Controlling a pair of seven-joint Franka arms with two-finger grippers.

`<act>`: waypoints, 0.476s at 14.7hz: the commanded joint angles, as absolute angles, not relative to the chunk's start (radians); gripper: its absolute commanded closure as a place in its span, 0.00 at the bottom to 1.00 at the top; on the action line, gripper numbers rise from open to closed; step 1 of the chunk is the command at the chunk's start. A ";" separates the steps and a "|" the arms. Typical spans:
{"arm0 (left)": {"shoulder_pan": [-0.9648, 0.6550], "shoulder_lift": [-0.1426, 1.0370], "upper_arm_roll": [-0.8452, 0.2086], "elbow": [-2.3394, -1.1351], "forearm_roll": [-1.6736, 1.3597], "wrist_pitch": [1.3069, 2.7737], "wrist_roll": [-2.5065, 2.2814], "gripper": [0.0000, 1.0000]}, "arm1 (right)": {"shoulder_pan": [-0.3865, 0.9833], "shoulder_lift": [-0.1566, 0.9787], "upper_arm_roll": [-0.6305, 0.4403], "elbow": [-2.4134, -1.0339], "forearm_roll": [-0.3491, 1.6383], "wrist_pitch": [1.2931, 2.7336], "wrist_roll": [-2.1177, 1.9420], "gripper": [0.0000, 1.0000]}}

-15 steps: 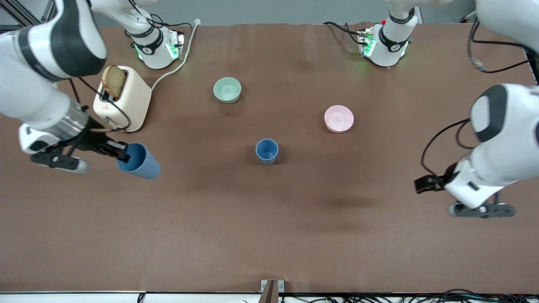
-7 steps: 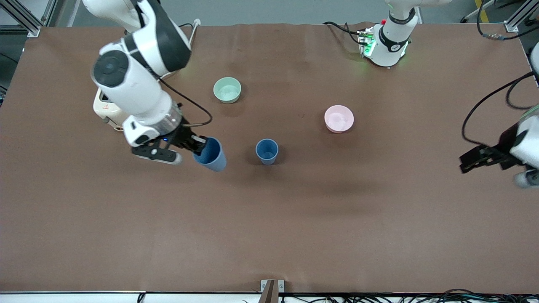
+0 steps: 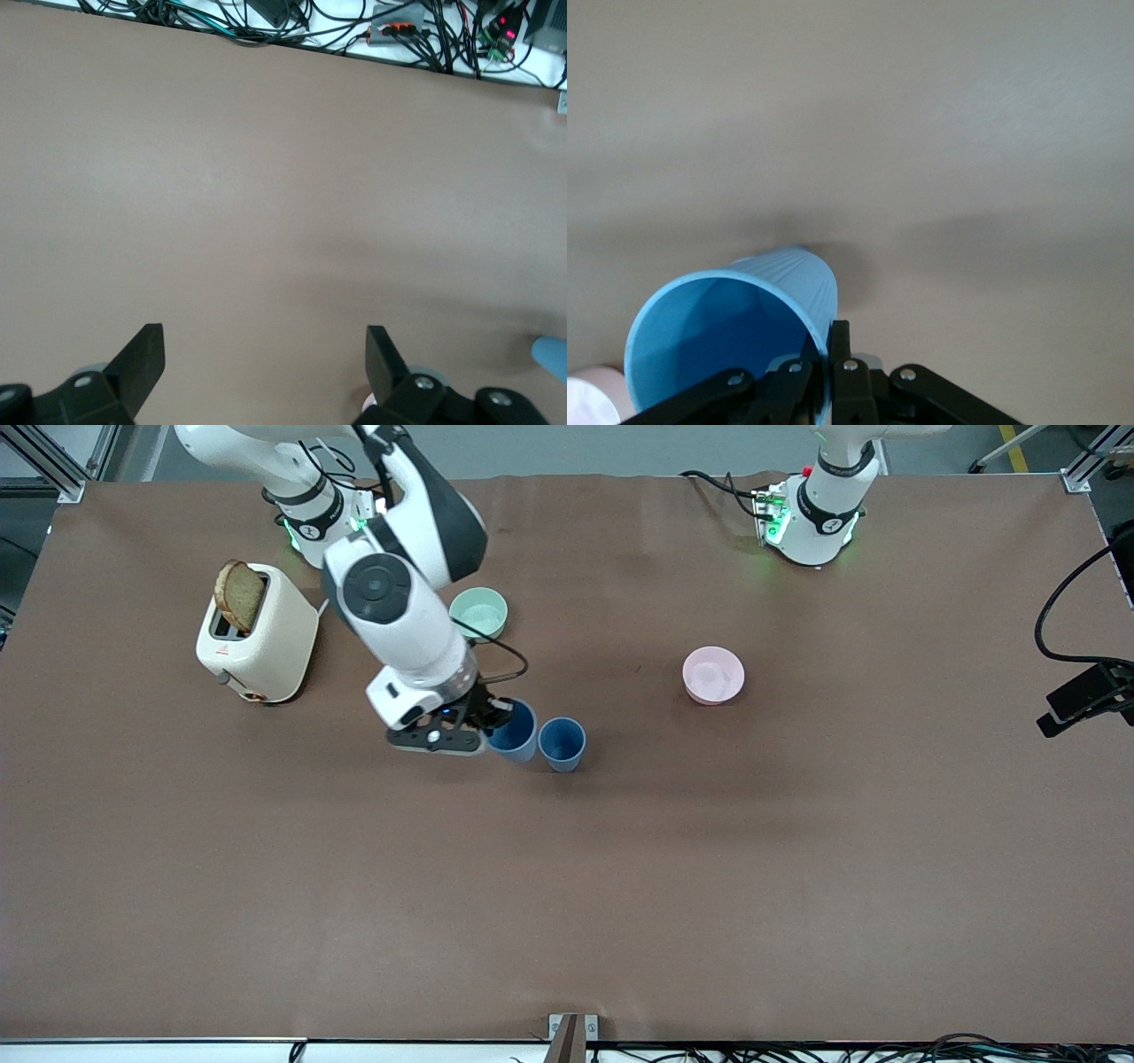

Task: Stack blue cups with both arms
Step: 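Lower the right gripper's cup into the placed cup and open the gripper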

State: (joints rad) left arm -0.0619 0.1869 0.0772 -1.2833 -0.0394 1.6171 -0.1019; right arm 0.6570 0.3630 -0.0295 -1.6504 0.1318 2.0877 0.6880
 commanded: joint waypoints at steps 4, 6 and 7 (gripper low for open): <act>-0.094 0.181 0.089 -1.299 -0.055 1.595 -0.094 0.00 | 0.744 0.414 -0.041 -1.654 0.121 2.155 0.770 0.96; -0.092 0.181 0.089 -1.299 -0.055 1.592 -0.095 0.00 | 0.744 0.426 -0.041 -1.658 0.121 2.195 0.772 0.96; -0.092 0.181 0.089 -1.299 -0.055 1.582 -0.094 0.00 | 0.744 0.428 -0.041 -1.661 0.121 2.198 0.772 0.96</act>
